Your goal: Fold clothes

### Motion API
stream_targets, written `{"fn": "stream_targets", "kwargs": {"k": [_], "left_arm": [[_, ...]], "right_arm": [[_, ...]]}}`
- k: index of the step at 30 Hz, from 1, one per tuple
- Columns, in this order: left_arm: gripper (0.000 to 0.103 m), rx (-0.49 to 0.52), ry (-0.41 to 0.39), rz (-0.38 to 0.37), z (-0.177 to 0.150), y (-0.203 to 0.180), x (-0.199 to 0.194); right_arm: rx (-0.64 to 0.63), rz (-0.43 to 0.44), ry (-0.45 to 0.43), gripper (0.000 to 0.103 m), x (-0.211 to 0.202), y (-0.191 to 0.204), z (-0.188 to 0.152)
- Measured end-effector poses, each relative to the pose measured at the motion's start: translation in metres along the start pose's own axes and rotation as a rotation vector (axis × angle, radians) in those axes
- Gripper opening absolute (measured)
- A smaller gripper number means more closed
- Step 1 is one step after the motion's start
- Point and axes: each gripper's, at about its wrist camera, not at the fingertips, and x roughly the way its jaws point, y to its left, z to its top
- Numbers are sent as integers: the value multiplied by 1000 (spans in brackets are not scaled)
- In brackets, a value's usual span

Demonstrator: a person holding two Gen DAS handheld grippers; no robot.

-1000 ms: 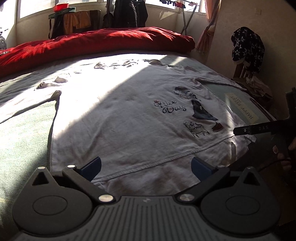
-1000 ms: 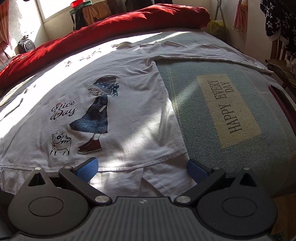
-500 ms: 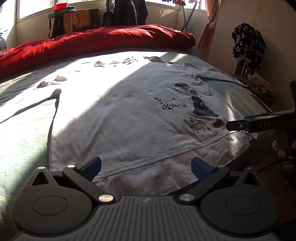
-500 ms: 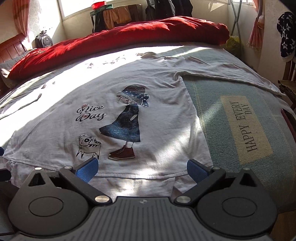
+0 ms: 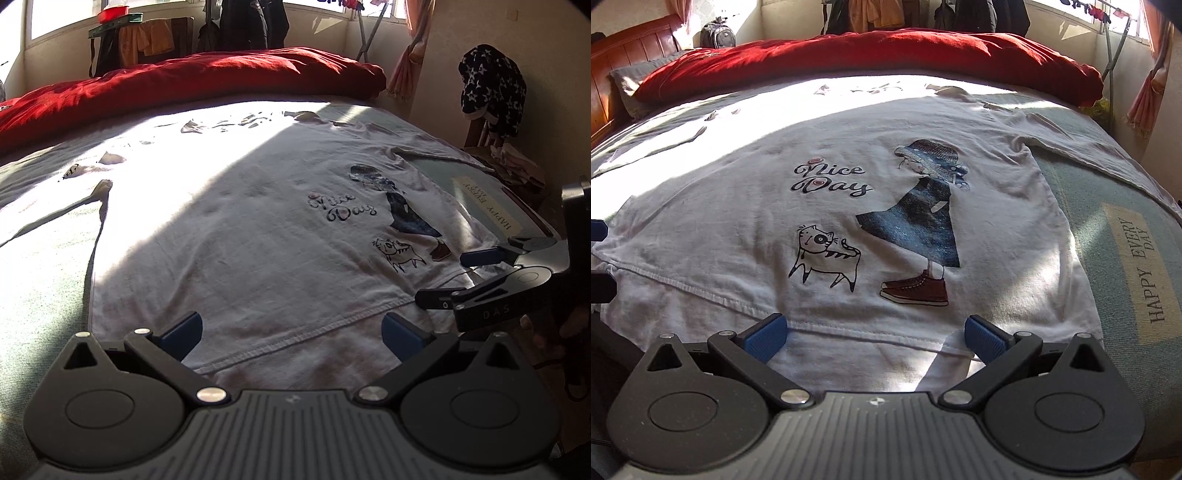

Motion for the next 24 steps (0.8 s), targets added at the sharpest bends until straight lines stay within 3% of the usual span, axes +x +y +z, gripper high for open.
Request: {"fn": "stream_targets", "kwargs": {"k": [5,14,18,24], "left_arm": [[102,-43,69,5,-10,10,27],[102,1,45,-11,-26,13,13],[103,-41,56,-32,-12,23,10],[102,-60,-11,-49,27,41,16]], "right_arm": [[2,-16,-9,103,0,3,-2],[3,-17,-26,103,1,3,-4],[-10,-17,-46,103,0,3,-8],[-21,-17,-64,103,-1,3,-10]]}}
